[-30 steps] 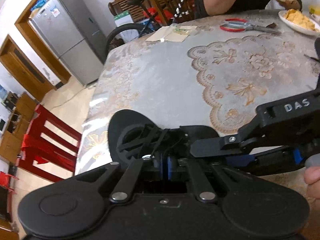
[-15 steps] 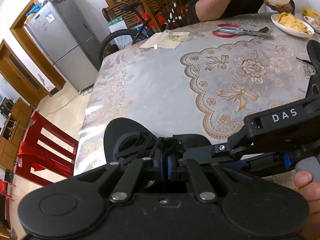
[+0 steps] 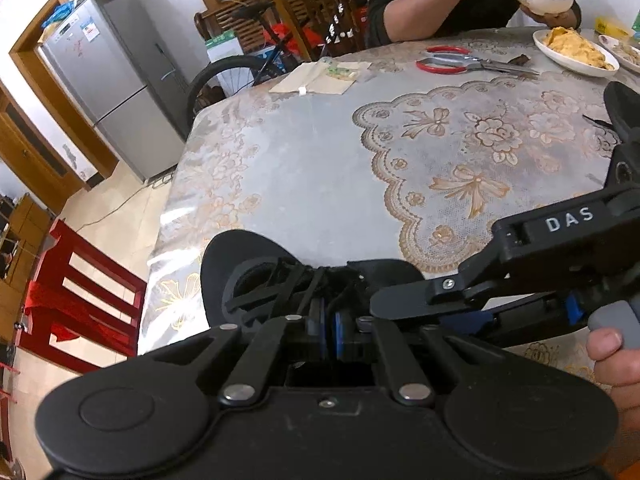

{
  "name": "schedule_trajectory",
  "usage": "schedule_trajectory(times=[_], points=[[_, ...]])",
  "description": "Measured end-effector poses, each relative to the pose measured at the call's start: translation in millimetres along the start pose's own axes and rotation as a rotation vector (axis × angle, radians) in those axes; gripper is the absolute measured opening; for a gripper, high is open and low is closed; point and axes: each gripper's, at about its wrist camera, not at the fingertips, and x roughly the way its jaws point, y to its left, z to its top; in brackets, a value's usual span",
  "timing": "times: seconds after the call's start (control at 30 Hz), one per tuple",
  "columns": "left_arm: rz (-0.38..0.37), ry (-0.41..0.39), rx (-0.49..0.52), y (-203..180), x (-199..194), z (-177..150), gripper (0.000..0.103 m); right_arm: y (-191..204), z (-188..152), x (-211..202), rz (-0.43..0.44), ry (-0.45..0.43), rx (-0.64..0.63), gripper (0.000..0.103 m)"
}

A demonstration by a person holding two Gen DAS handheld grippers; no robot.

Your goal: Lace up shoes with both hands

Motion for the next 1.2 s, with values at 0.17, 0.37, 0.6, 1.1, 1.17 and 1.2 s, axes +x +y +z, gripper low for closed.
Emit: schedule_trajectory(times=[0.17,0.37,0.6,1.1,1.17,1.2], points=[[-0.013,-0.008,-0.01,2,-4,-1,0.005,-5,-2,2,-0.012,0.009,0.019,0.053],[-0.05,-0.011,0.004,2,-5,-3,0.006,-10,2,1,-0.001,0.009,0.043,0.053],[-0.071,-0.04,0.018,0,-2,-2,0.006,-25,6,-4,0.049,0.005,0.128,0.053],[-0.097,-0.031,0.038,-1,5,1,0.006,-24,4,-4,0.052,0.01,0.128,0.053],[-0.097,-0.025,0.048,-1,7,1,0.006,-22,4,-4,0.048,0.012,0.121,0.053],[-0.098,-0.025,0.056,-2,8,1,0.006,-22,4,-4,0.047,0.012,0.118,0.053]])
